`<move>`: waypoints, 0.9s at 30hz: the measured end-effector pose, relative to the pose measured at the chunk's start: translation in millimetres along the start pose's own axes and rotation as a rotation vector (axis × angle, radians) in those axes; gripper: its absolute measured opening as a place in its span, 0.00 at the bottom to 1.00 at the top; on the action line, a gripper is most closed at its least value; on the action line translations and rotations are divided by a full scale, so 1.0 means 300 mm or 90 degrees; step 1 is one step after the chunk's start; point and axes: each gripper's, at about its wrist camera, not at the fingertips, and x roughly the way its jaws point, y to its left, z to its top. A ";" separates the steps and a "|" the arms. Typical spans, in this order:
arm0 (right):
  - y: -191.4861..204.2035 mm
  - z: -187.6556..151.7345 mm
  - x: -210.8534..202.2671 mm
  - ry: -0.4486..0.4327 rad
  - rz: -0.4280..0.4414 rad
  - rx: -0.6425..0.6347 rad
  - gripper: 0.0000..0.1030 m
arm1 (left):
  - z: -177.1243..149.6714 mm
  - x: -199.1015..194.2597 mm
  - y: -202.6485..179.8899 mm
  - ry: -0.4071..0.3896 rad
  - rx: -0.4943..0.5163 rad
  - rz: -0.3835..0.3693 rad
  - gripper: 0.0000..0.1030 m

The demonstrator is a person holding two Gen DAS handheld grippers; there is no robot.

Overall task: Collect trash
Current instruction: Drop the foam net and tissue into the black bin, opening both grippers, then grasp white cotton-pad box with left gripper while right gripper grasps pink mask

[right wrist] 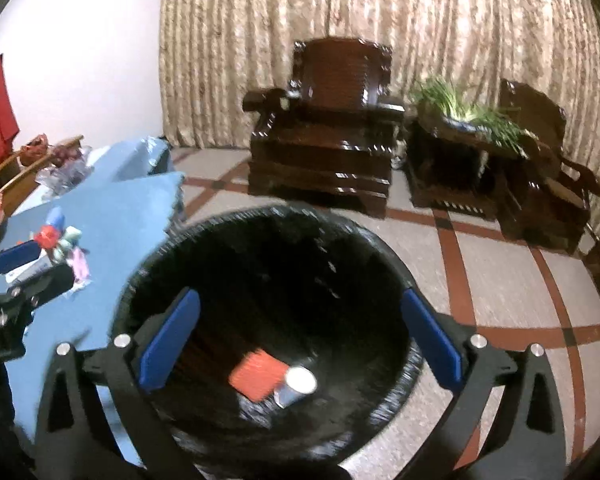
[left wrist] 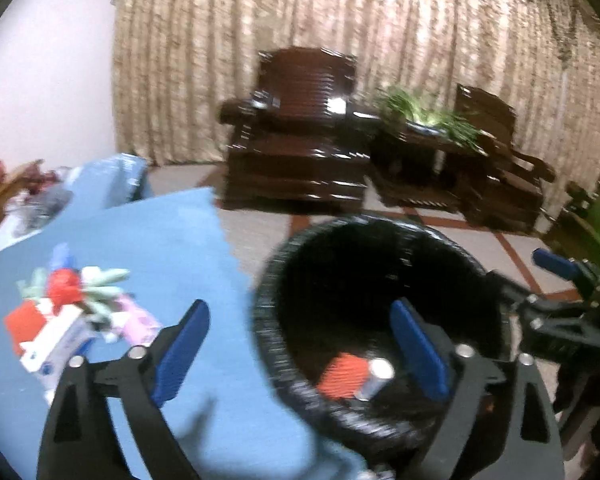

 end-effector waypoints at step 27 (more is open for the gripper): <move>0.773 0.092 0.147 0.019 0.254 -0.127 0.95 | -0.227 -0.206 0.693 0.000 -0.166 0.250 0.74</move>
